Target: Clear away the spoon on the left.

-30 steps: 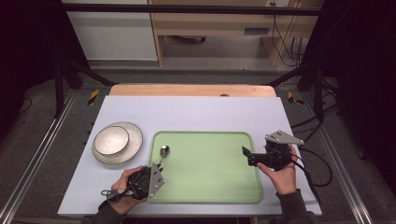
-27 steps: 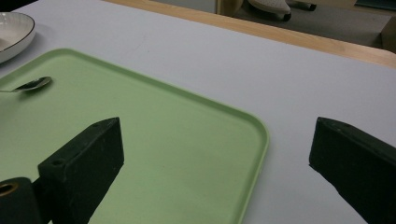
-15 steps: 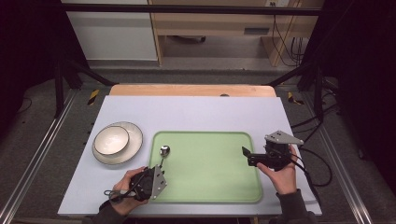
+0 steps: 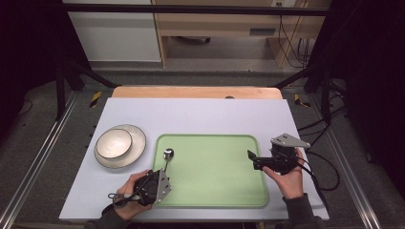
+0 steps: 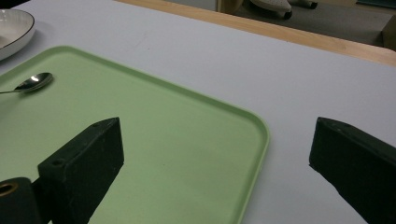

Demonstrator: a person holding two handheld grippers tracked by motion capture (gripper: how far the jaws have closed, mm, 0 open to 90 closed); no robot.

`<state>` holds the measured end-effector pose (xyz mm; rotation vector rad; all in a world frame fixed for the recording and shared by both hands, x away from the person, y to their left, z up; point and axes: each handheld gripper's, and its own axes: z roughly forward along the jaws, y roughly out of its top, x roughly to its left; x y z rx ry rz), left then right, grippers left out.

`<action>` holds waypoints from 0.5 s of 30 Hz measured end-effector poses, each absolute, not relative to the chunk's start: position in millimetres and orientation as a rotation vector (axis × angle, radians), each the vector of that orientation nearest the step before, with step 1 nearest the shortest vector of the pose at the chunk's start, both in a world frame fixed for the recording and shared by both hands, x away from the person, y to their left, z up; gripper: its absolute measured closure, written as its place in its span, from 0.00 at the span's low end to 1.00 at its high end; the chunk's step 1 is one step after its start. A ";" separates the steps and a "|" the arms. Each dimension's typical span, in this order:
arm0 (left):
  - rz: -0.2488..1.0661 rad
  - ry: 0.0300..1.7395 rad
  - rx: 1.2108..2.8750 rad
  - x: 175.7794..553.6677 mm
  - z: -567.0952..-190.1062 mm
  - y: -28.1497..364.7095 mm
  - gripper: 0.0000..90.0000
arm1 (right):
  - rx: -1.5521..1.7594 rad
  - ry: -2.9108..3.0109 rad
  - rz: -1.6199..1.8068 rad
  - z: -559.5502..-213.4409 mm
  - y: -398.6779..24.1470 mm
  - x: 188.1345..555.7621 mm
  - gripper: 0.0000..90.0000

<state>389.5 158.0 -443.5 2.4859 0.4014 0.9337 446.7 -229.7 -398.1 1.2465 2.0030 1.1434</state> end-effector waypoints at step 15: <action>0.875 0.434 2.507 394.8 -448.7 158.8 0.58 | 1.249 2.007 1.140 -398.2 -229.4 446.7 0.04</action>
